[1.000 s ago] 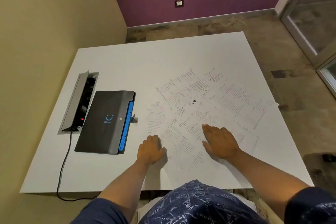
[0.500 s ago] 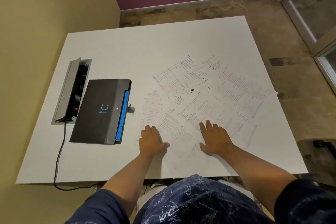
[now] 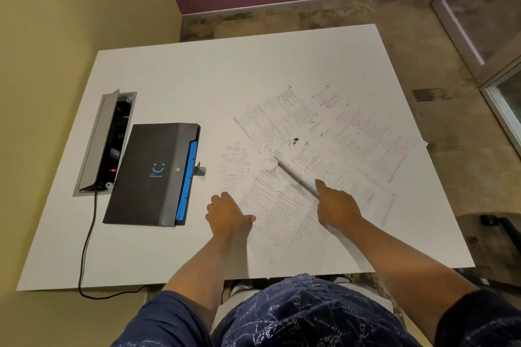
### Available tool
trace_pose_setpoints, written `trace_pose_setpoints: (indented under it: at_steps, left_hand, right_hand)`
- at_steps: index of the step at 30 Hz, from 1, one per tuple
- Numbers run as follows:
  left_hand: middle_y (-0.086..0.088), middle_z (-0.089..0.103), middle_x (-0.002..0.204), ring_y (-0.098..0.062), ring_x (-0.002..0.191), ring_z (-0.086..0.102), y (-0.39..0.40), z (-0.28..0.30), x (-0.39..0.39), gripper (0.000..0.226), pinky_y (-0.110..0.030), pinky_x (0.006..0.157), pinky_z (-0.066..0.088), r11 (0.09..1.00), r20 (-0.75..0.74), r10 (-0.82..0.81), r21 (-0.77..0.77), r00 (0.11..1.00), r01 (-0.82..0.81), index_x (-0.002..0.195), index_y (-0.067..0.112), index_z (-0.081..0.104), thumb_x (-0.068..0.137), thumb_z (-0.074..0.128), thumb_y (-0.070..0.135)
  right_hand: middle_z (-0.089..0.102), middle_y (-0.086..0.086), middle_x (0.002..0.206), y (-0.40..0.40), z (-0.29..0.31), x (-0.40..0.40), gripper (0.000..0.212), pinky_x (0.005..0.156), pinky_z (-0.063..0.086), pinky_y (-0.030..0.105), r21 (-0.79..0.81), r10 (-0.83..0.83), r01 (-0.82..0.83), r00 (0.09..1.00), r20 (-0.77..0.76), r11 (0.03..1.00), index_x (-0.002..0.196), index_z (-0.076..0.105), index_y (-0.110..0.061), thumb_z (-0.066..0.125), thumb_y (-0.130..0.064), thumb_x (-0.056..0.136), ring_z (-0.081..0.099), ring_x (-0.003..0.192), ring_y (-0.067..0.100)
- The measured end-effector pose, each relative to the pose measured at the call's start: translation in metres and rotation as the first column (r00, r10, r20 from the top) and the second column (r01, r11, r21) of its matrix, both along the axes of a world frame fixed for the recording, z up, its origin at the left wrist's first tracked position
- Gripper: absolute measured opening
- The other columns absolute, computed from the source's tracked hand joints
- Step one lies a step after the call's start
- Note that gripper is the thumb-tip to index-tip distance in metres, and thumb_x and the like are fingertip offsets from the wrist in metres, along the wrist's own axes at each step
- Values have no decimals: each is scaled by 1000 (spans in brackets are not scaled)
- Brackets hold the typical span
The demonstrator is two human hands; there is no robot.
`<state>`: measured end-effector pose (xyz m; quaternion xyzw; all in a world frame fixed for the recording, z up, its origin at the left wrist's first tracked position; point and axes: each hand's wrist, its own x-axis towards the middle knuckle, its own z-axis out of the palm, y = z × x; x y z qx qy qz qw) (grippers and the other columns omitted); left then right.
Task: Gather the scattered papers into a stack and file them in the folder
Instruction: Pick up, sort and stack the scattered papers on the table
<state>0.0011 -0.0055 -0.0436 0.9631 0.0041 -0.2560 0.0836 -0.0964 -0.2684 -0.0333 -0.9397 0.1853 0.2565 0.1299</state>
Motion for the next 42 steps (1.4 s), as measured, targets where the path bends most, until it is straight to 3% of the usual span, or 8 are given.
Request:
trace_pose_setpoints:
  at_steps: [4,13,17,21,24,29,35,42]
  left_hand:
    - [-10,56,130,-30,123,54,-3,1,5,93,-43,100,48,996,-52,89,-21,995,-90,132,11,44,64,91,55]
    - [5,62,107,-22,107,61,-3,-2,10,62,-43,98,47,990,-90,62,-118,994,-72,113,22,57,70,82,58]
    - [0,71,105,-23,96,69,1,7,18,32,-33,82,58,863,-180,168,-448,969,-233,103,19,65,89,75,45]
    - [-9,74,111,-27,98,72,5,18,32,20,-37,82,62,811,-261,102,-538,960,-232,106,11,68,88,77,15]
    - [-15,75,116,-33,102,74,9,26,38,27,-42,86,63,745,-404,56,-592,913,-307,113,2,69,86,75,-2]
    - [-4,78,115,-21,103,75,8,48,45,29,-24,81,61,742,-495,-108,-618,862,-261,114,0,72,86,72,-5]
    - [-2,78,107,-21,97,75,-3,61,46,22,-41,88,63,799,-306,-152,-598,940,-65,105,5,72,85,73,15]
    - [2,74,105,-18,90,70,-11,79,38,14,-28,74,56,833,-111,-267,-525,957,172,100,15,75,90,69,22]
  right_hand:
    - [67,6,125,-5,-2,-1,77,86,54,35,-4,33,-33,999,36,999,160,24,-17,55,-12,90,69,100,29]
    - [45,11,158,-1,-3,-8,69,95,56,39,-13,107,-106,994,36,994,160,22,-15,49,-9,97,68,111,30]
    - [71,10,118,-8,0,-10,46,69,50,30,32,55,-58,995,88,998,141,47,-13,49,-5,95,70,87,26]
    - [72,3,87,-17,4,-6,10,59,44,29,15,41,-42,996,85,999,102,63,-16,54,-16,98,67,73,21]
    - [72,3,86,-19,11,3,26,62,43,29,51,-5,-2,991,136,999,89,63,-17,46,-28,106,64,72,19]
    - [74,11,108,-7,31,25,35,79,49,31,164,-99,62,969,228,984,118,67,-9,43,-31,106,66,89,26]
    - [66,3,82,9,44,43,26,68,46,30,374,-268,151,921,283,915,84,59,-16,49,-29,104,67,83,27]
    - [73,13,114,6,45,46,34,78,53,30,542,-429,254,875,224,801,124,66,-3,56,-28,104,68,95,25]
